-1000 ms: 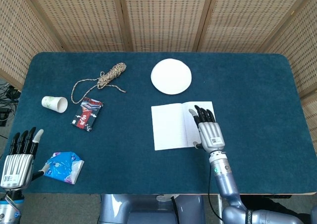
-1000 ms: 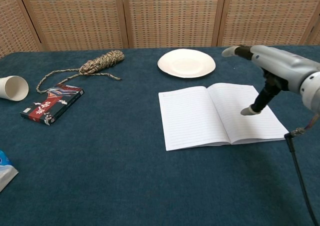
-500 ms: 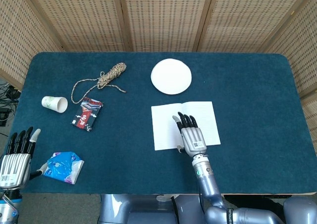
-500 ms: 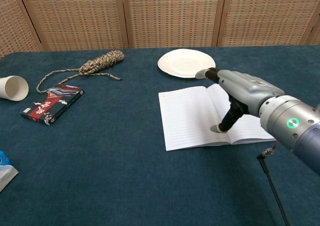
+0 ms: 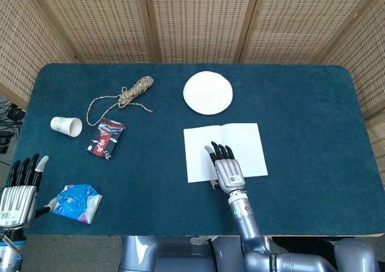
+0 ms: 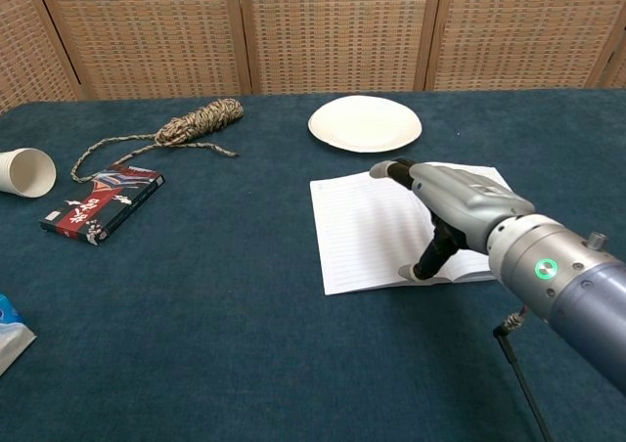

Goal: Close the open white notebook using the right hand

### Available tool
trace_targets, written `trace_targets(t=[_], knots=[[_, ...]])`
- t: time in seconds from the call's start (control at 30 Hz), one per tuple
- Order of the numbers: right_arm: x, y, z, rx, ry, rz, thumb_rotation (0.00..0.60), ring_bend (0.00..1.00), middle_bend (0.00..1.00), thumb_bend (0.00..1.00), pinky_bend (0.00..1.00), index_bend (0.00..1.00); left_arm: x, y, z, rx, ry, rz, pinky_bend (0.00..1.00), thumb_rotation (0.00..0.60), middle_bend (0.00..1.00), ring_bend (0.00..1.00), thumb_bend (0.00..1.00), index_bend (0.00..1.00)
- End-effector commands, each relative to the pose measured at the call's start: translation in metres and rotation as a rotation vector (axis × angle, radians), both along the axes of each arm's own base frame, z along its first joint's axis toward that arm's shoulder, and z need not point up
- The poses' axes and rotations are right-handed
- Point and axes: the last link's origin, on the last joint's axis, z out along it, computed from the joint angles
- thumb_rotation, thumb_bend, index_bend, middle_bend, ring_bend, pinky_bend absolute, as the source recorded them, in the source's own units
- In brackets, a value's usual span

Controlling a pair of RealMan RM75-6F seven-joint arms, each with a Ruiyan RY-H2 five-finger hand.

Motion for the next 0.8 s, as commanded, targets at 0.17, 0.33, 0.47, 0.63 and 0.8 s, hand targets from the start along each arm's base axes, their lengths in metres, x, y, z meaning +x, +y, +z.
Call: trace_targets(t=[0.17,0.33,0.47,0.63,0.8], knots=[[0.005,0.004,-0.014,0.027,0.007,0.011,0.6,0.0,0.0,0.37,0.0,0.0,-0.002,0.001,0.002,0.007,-0.004,0.008,0.0,0.6,0.0,0.0,0.16,0.0],[0.005,0.002,-0.021,0.034,0.016,0.009,0.6,0.0,0.0,0.37,0.0,0.0,-0.002,0.001,0.002,0.003,-0.005,0.006,0.0,0.6,0.0,0.0,0.16,0.0],[0.003,-0.001,-0.025,0.034,0.029,0.005,0.6,0.0,0.0,0.37,0.0,0.0,-0.003,0.002,0.002,0.005,-0.004,0.01,0.0,0.6,0.0,0.0,0.16,0.0],[0.001,-0.004,-0.028,0.035,0.039,0.002,0.6,0.0,0.0,0.37,0.0,0.0,-0.004,0.003,0.002,0.004,-0.003,0.015,0.0,0.6,0.0,0.0,0.16,0.0],[-0.003,-0.006,-0.029,0.034,0.048,-0.007,0.6,0.0,0.0,0.37,0.0,0.0,-0.004,0.003,0.002,0.005,-0.002,0.01,0.0,0.6,0.0,0.0,0.16,0.0]])
